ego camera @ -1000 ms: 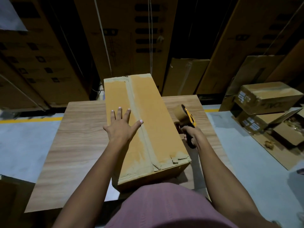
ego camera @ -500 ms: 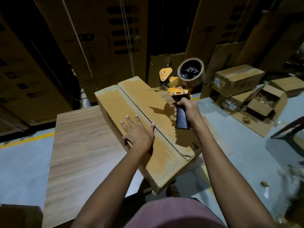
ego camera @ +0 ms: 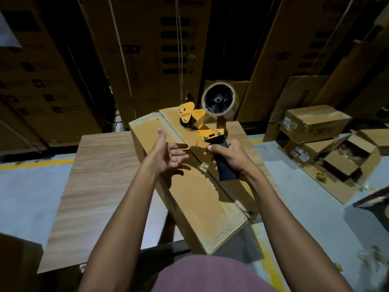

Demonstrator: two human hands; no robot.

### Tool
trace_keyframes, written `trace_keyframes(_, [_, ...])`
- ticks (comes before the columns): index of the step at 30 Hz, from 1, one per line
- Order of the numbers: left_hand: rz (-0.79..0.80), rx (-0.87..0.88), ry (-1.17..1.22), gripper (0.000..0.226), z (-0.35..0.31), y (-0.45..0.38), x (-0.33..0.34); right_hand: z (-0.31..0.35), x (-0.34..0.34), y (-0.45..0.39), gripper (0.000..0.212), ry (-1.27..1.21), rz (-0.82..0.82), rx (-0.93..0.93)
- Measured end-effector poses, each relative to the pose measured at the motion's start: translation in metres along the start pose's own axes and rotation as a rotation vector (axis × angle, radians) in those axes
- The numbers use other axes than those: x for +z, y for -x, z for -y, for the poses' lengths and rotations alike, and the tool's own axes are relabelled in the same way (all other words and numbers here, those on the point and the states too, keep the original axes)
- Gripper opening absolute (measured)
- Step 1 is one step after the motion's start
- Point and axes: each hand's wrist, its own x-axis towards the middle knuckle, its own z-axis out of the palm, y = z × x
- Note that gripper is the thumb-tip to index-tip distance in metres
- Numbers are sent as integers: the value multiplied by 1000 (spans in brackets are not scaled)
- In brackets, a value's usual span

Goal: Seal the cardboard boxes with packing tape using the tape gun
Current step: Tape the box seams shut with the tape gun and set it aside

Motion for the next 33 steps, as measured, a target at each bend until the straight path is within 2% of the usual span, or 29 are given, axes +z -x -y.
trace_keyframes(2, [119,-19,130,114,-9,3,-5,4,-7,-1,15,6,42,4])
trace_keyframes(3, [149,-16,170,112,-13,3,-6,5,-10,-1,15,8,63,2])
trace_keyframes(5, [140,-3,169,92,-21,4,-8,5,-14,2,13,9,91,-15])
trace_keyframes(9, [108,-4,-10,39,-40,-3,-16,4,-16,1,11,61,100,-37])
trace_keyframes(15, [200,36,-185,8,-80,-26,-19,12,-15,-26,13,120,34,-15])
trace_keyframes(18, [163,65,-297,17,-107,-44,-22,20,-6,-53,22,150,-14,-4])
trace_keyframes(25, [0,145,-439,19,-176,-102,-50,26,39,-133,39,167,-106,70])
trace_keyframes(29, [-120,293,-548,16,-198,-140,-59,20,65,-172,38,252,-155,107])
trace_keyframes(33, [-165,364,-611,5,-204,-186,-69,14,85,-205,32,313,-181,161])
